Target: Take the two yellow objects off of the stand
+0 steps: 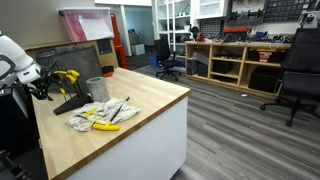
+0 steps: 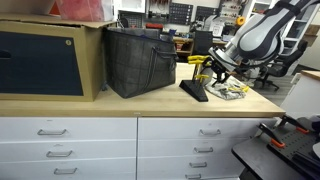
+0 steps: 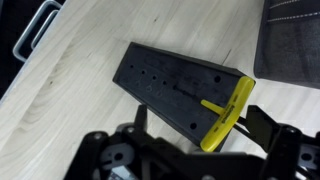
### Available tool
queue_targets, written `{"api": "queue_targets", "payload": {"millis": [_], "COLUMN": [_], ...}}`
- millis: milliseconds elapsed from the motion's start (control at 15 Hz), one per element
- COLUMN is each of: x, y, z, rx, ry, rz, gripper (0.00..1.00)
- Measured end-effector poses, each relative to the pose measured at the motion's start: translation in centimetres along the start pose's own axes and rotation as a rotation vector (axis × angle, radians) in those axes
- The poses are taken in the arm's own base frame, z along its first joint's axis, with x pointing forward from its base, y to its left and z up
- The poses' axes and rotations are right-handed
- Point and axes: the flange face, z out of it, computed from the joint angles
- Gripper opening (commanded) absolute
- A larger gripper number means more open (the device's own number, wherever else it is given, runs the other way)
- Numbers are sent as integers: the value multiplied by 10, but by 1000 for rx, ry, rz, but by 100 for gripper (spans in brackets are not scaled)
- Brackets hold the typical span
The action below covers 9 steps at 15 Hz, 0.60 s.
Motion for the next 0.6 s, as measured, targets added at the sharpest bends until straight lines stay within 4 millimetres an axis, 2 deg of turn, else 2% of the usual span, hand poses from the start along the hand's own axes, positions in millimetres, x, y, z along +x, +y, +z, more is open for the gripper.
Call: {"api": "queue_targets", "payload": {"millis": [200,467,533,600], "x": [4,-5,-9,-14], "y": [2,1,1,0], "z": [10,23,25,27], "rx": [13,24,24,23], "ry": [24,42,43,41], "rz": [2,-1,-4,-8], "gripper": [100,100,93,74]}}
